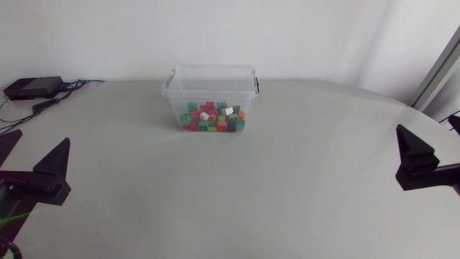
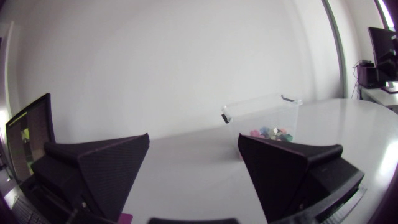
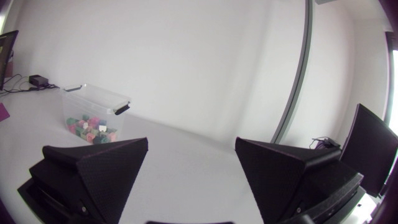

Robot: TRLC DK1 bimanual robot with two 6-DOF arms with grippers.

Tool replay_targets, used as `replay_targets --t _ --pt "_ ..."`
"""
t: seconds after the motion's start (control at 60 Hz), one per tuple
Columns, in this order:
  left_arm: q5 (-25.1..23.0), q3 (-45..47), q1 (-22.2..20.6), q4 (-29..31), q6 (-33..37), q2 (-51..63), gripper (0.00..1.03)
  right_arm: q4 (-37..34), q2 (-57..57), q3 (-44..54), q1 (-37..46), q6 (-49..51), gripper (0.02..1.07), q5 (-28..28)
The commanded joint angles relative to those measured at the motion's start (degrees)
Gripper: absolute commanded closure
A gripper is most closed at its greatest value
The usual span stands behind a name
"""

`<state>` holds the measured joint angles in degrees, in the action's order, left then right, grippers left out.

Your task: Place the duplo bricks in the container

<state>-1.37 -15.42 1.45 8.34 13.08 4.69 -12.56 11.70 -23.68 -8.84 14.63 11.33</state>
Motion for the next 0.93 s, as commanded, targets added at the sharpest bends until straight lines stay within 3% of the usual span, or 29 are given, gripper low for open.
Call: replay_targets --t 0.0,0.65,0.917 --pt "0.29 2.56 -0.12 -1.31 -2.51 -0.76 0.04 1.85 -1.51 3.23 1.12 -2.09 0.06 -1.01" --pt "1.35 15.26 -1.44 -8.25 -12.95 -4.64 0.04 12.42 -11.58 23.43 8.74 -14.48 0.06 -11.20" --pt "1.37 15.42 -1.45 -8.34 -13.08 -4.69 0.04 12.56 -11.70 23.68 8.84 -14.63 0.06 -11.33"
